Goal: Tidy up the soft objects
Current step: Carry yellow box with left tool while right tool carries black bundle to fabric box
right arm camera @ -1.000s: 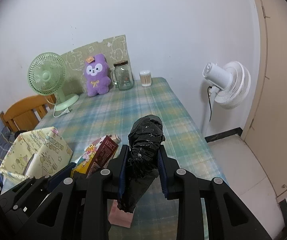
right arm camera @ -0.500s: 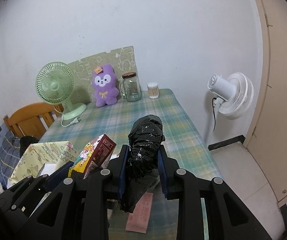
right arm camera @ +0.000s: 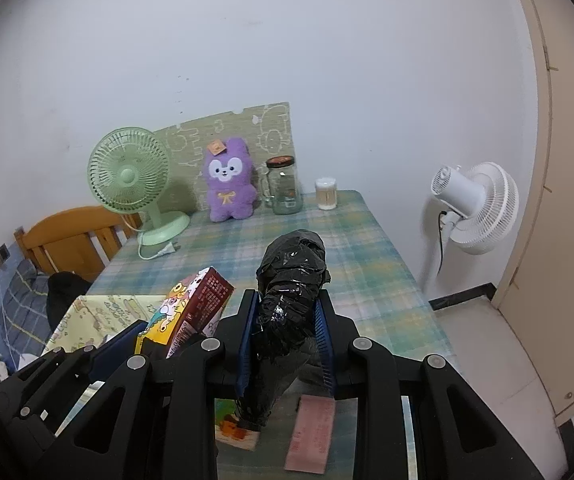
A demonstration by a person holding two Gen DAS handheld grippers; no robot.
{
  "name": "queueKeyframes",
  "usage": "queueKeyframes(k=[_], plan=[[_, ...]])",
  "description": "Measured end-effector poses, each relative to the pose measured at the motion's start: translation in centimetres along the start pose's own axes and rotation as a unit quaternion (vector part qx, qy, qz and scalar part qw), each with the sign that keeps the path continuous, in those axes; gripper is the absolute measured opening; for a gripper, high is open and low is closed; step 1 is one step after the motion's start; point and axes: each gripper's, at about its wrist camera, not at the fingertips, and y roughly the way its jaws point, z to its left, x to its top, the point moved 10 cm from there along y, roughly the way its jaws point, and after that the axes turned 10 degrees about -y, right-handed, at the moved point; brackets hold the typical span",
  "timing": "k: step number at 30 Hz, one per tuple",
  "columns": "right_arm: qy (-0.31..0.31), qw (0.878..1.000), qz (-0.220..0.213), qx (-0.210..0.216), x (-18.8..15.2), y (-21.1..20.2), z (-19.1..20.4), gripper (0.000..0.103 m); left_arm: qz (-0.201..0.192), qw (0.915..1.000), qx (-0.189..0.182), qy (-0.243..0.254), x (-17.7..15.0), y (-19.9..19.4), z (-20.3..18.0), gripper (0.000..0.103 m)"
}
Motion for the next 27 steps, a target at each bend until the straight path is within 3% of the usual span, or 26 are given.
queueKeyframes(k=[16, 27], plan=[[-0.018, 0.999, -0.012, 0.03, 2.1, 1.0, 5.9, 0.031, -0.021, 0.9995, 0.021, -0.005, 1.8, -1.3, 5.4, 0.041], [-0.041, 0.996, 0.004, 0.073, 2.0, 3.1, 10.7, 0.031, -0.022, 0.9986, 0.044, -0.017, 2.0, -0.8, 10.1, 0.041]])
